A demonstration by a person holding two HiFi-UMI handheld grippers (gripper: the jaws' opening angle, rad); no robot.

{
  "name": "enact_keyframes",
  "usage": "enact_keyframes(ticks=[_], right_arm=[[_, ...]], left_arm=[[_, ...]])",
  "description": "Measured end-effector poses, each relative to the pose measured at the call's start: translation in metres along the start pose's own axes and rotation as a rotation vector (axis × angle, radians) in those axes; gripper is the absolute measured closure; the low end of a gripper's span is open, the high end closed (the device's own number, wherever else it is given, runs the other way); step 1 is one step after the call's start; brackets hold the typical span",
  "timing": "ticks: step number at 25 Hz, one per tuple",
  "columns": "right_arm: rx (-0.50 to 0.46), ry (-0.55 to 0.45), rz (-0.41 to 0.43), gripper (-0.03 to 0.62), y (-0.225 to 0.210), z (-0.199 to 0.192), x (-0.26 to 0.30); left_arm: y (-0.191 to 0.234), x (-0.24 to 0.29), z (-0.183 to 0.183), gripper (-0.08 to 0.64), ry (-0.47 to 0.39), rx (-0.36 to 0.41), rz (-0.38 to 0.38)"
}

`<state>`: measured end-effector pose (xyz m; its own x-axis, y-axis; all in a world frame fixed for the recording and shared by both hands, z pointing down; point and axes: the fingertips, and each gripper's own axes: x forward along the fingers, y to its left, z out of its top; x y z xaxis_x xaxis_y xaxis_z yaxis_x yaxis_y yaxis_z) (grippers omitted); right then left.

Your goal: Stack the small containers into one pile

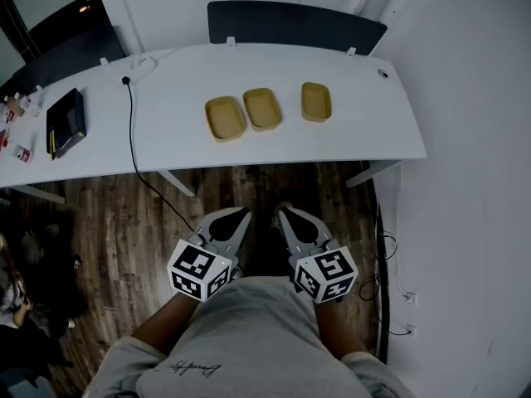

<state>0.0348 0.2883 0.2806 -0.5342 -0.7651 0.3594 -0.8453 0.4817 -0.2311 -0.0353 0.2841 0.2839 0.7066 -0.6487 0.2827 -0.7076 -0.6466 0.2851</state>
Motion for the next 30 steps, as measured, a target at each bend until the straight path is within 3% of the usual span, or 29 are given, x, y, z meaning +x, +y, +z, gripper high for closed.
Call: enact_keyframes(ticks=[13,22,30], right_arm=[[0.012,-0.022,0.004,0.577,-0.111,0.041,0.066],[-0.008,-0.022,-0.012,0.577,-0.190,0.081,0.093],[0.008,-0.012,-0.028,0.577,-0.269,0.115,0.117]], left_arm=[[0.052,0.112,0.039,0.558,-0.004,-0.011,0.049],[0.063,0.189,0.079,0.558,-0.003,-0.005,0.073],[0.077,0.261,0.108,0.558,-0.009,-0.045,0.106]])
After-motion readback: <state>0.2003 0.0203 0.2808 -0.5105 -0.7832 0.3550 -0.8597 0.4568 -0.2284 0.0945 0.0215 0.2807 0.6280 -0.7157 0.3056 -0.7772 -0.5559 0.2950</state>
